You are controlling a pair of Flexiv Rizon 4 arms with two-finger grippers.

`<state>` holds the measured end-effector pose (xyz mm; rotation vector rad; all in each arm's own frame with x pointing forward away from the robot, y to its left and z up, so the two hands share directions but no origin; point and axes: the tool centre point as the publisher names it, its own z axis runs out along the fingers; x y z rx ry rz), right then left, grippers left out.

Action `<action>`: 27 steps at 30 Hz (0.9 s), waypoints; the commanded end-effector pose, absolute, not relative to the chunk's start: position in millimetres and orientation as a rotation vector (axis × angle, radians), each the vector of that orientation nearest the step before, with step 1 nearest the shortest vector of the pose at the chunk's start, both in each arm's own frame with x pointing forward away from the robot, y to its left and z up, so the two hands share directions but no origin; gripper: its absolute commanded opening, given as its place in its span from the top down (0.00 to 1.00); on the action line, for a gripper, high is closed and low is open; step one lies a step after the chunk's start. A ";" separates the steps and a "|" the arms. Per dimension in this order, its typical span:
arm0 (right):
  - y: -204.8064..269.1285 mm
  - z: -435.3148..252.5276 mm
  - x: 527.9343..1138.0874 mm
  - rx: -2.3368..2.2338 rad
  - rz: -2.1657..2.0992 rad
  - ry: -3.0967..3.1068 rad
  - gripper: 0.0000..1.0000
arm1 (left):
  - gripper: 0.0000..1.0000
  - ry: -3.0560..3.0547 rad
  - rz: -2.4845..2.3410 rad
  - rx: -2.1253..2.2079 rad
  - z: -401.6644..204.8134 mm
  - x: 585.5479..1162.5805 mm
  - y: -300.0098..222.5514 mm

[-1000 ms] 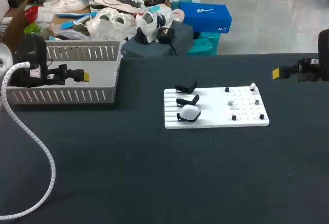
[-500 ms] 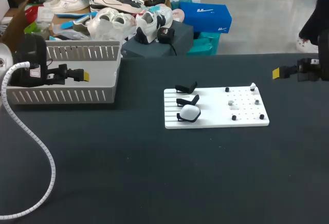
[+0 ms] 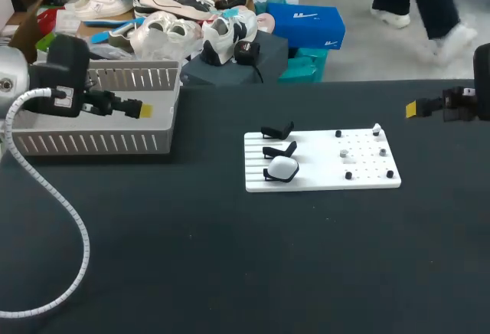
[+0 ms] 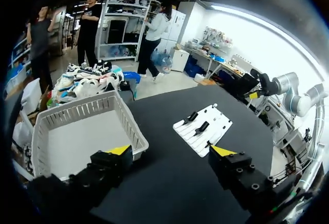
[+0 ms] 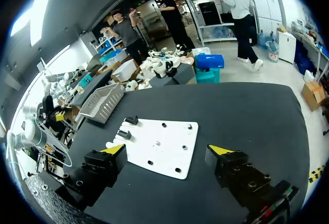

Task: Pick up each earbud case from the left stands, insert the matching earbuds, close the lid, and place the case in the box.

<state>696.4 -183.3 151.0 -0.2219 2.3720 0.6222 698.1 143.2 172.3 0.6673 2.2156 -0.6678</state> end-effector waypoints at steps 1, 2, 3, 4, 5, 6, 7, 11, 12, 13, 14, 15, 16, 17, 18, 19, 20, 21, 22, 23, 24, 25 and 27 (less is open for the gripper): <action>-184.2 149.9 697.7 -0.226 0.628 2.370 0.00 | 0.00 2.055 -0.773 0.863 166.3 702.7 134.8; -184.2 149.9 697.7 -0.226 0.628 2.370 0.00 | 0.00 2.020 -0.742 0.918 164.3 703.0 127.7; -184.2 149.9 697.7 -0.226 0.628 2.370 0.00 | 0.00 1.992 -0.743 0.969 163.5 701.5 123.1; -184.2 149.9 697.7 -0.226 0.628 2.370 0.00 | 0.00 1.970 -0.745 1.003 162.9 700.2 119.1; -184.2 149.9 697.7 -0.226 0.628 2.370 0.00 | 0.00 1.945 -0.740 1.033 161.5 698.8 112.3; -184.2 149.9 697.7 -0.226 0.628 2.370 0.00 | 0.00 1.926 -0.738 1.057 160.3 698.2 108.2; -184.2 149.9 697.7 -0.226 0.628 2.370 0.00 | 0.00 1.901 -0.746 1.098 158.0 696.6 102.1; -184.2 149.9 697.7 -0.226 0.628 2.370 0.00 | 0.00 1.823 -0.770 1.185 151.4 691.3 88.5; -184.2 149.9 697.7 -0.226 0.628 2.370 0.00 | 0.00 1.796 -0.788 1.221 149.3 689.3 84.7; -184.2 149.9 697.7 -0.226 0.628 2.370 0.00 | 0.00 1.771 -0.805 1.242 147.7 687.9 82.7; -184.2 149.9 697.7 -0.226 0.628 2.370 0.00 | 0.00 1.758 -0.816 1.262 145.2 686.5 79.4; -184.2 149.9 697.7 -0.226 0.628 2.370 0.00 | 0.00 1.753 -0.821 1.270 143.9 685.9 77.4; -184.2 149.9 697.7 -0.226 0.628 2.370 0.00 | 0.00 1.747 -0.833 1.274 142.4 685.9 75.5; -184.2 149.9 697.7 -0.226 0.628 2.370 0.00 | 0.00 1.742 -0.842 1.278 141.2 685.7 73.3; -184.2 149.9 697.7 -0.226 0.628 2.370 0.00 | 0.00 1.736 -0.854 1.280 140.5 685.8 71.9; -184.2 149.9 697.7 -0.226 0.628 2.370 0.00 | 0.00 1.735 -0.859 1.279 139.8 686.3 70.4; -184.2 149.9 697.7 -0.226 0.628 2.370 0.00 | 0.00 1.733 -0.866 1.276 139.4 687.0 69.3; -184.2 149.9 697.7 -0.226 0.628 2.370 0.00 | 0.00 1.732 -0.877 1.274 138.9 688.2 67.1; -184.2 149.9 697.7 -0.226 0.628 2.370 0.00 | 0.00 1.732 -0.879 1.274 138.5 689.0 65.5; -184.2 149.9 697.7 -0.226 0.628 2.370 0.00 | 0.00 1.727 -0.880 1.274 137.5 690.0 63.3; -184.2 149.9 697.7 -0.226 0.628 2.370 0.00 | 0.00 1.717 -0.882 1.270 137.5 690.0 62.3; -184.2 149.9 697.7 -0.226 0.628 2.370 0.00 | 0.00 1.714 -0.890 1.272 137.7 689.9 61.5; -184.2 149.9 697.7 -0.226 0.628 2.370 0.00 | 0.00 1.687 -0.894 1.279 137.9 689.3 59.2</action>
